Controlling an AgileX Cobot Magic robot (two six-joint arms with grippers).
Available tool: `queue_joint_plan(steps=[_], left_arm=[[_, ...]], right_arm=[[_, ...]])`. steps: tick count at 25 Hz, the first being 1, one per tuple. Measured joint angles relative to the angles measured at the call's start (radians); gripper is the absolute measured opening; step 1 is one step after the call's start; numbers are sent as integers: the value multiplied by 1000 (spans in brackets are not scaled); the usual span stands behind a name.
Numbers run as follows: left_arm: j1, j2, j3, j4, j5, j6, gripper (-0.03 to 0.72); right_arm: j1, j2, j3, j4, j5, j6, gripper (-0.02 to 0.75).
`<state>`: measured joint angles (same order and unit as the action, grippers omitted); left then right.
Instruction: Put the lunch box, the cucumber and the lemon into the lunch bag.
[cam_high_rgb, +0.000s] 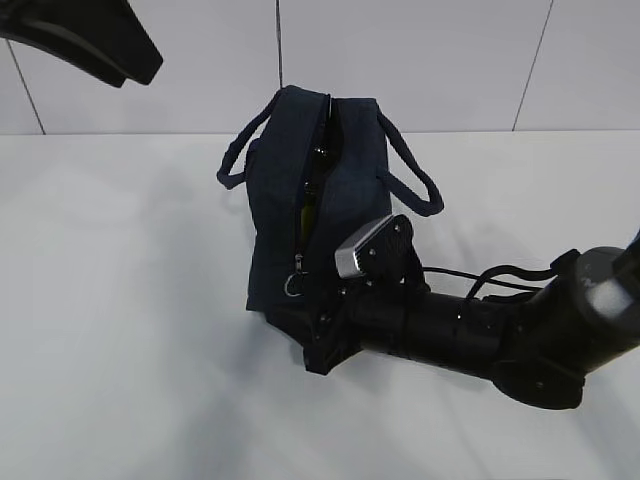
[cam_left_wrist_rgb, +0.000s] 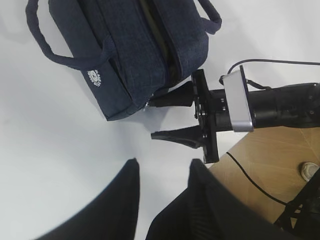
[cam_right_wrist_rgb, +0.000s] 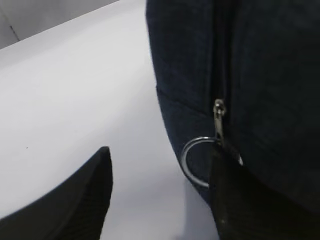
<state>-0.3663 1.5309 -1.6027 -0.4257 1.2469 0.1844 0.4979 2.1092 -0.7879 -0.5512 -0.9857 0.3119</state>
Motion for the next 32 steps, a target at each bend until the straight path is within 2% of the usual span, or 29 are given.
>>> queue_joint_plan(steps=[17, 24, 32], left_arm=[[0, 0, 0, 0, 0, 0, 236], [0, 0, 0, 0, 0, 0, 236], [0, 0, 0, 0, 0, 0, 236]], right_arm=[[0, -11, 54, 38, 110, 10, 456], [0, 1, 13, 47, 111, 10, 456], [0, 4, -29, 4, 114, 10, 455]])
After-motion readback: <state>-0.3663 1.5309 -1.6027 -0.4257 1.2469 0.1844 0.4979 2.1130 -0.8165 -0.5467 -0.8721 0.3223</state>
